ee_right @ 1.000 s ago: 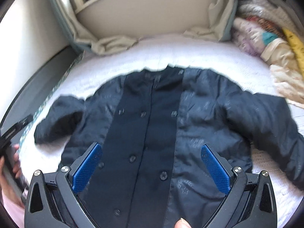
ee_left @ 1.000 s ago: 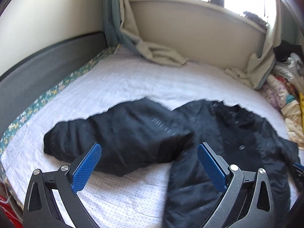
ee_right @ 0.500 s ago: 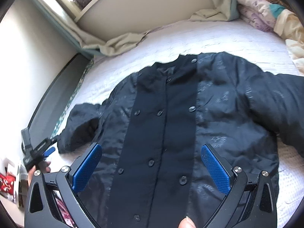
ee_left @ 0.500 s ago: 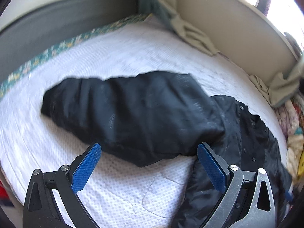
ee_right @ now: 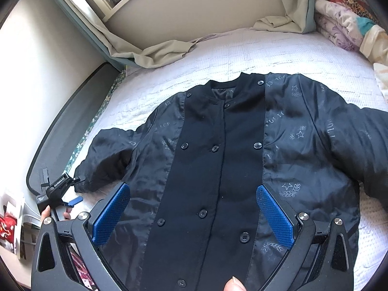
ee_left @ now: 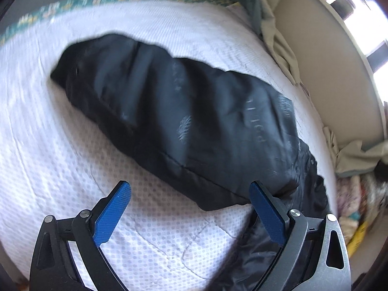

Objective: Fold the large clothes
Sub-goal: 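Grasp the black jacket sleeve cuff with the left tool and lift it, then fold the held sleeve across the jacket front, then open the left tool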

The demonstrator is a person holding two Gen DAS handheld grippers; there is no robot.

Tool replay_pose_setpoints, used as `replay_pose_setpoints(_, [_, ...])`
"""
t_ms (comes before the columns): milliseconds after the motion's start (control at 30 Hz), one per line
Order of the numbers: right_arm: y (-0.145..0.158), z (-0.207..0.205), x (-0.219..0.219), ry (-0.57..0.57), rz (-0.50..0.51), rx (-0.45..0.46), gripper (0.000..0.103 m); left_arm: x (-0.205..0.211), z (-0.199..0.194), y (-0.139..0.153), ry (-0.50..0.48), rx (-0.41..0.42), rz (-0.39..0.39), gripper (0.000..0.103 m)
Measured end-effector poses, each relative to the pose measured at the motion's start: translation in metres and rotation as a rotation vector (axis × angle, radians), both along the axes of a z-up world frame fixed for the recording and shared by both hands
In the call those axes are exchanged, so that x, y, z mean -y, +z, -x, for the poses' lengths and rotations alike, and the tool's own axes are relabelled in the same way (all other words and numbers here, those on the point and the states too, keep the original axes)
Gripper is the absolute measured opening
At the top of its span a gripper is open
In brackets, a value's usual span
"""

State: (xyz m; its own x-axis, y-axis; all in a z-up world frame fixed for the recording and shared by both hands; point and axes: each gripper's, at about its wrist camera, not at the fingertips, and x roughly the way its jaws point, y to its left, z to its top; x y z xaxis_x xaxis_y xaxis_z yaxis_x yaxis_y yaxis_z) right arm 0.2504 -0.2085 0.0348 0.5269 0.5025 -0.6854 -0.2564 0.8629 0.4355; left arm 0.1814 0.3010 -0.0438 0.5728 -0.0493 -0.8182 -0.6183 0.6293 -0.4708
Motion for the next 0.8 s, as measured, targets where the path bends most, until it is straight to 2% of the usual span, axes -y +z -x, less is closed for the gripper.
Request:
replay_pose_setpoints(267, [-0.001, -0.003, 0.003, -0.024, 0.032, 0.01, 0.103, -0.029, -0.015, -0.022, 0.06, 0.013, 0.186, 0.095])
replay_pose_setpoints(400, [-0.002, -0.003, 0.003, -0.027, 0.04, 0.011, 0.103, -0.047, -0.021, -0.026, 0.116, 0.041, 0.23, 0.092])
replay_pose_setpoints(500, [-0.002, -0.002, 0.002, -0.026, 0.045, 0.013, 0.103, -0.056, -0.021, -0.039, 0.16, 0.043, 0.277, 0.075])
replay_pose_setpoints(533, [-0.002, -0.002, 0.002, -0.026, 0.047, 0.013, 0.103, -0.057, -0.02, -0.043, 0.172, 0.043, 0.287, 0.063])
replay_pose_setpoints(567, [-0.002, -0.002, 0.003, -0.029, 0.049, 0.012, 0.103, -0.059, -0.019, -0.045, 0.183, 0.048, 0.292, 0.047])
replay_pose_setpoints(667, [-0.003, -0.003, 0.005, -0.038, 0.052, 0.007, 0.103, -0.062, -0.014, -0.043, 0.191, 0.078, 0.291, 0.021])
replay_pose_setpoints(800, [-0.004, -0.005, 0.011, -0.061, 0.056, -0.002, 0.103, -0.054, -0.011, -0.02, 0.159, 0.121, 0.185, 0.014])
